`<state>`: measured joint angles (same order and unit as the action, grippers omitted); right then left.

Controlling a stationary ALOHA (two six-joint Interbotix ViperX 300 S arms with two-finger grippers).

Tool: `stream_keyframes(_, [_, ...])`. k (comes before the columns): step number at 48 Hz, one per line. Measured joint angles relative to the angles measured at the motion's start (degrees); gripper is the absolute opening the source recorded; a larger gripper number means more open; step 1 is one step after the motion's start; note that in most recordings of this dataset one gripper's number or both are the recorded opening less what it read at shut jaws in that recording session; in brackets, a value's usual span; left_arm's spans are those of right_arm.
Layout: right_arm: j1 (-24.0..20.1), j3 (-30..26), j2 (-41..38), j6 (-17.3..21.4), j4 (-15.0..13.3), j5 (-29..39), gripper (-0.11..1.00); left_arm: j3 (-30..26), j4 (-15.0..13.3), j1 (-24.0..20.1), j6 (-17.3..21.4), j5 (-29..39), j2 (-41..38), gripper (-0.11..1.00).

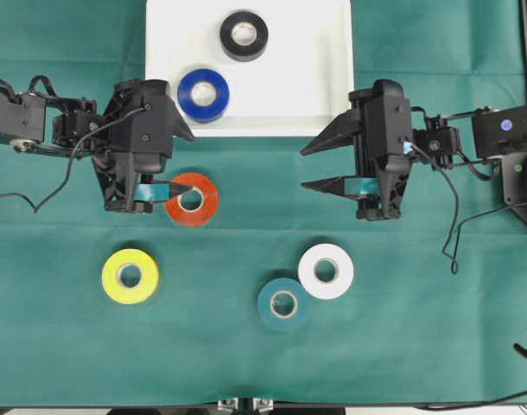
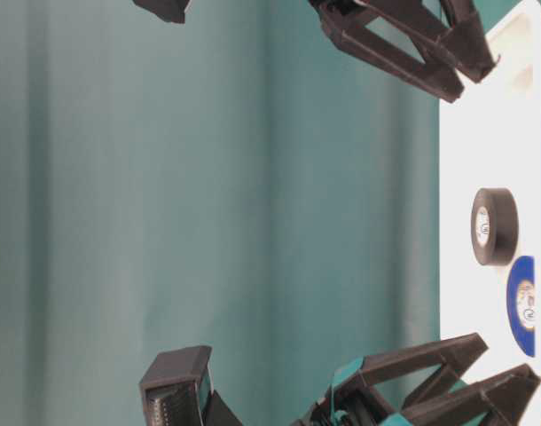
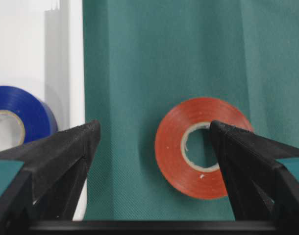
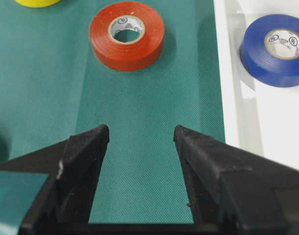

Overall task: Put the tape alternately from left to right into the white case.
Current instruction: 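Withdraw the left gripper and hover it over the red roll, then move the right gripper to the white tape roll and grasp its core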

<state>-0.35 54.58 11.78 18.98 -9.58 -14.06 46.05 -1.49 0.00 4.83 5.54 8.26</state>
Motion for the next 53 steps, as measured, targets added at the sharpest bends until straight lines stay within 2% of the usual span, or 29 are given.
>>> stream_keyframes(40, [-0.1,0.0,0.0,0.3,0.1,0.1,0.66,0.0,0.0,0.0,0.0,0.1,0.0,0.66])
stream_keyframes(53, [-2.1,0.0,-0.1,0.8,0.1,1.1,0.66,0.0,0.0,0.0,0.0,0.0,0.0,0.66])
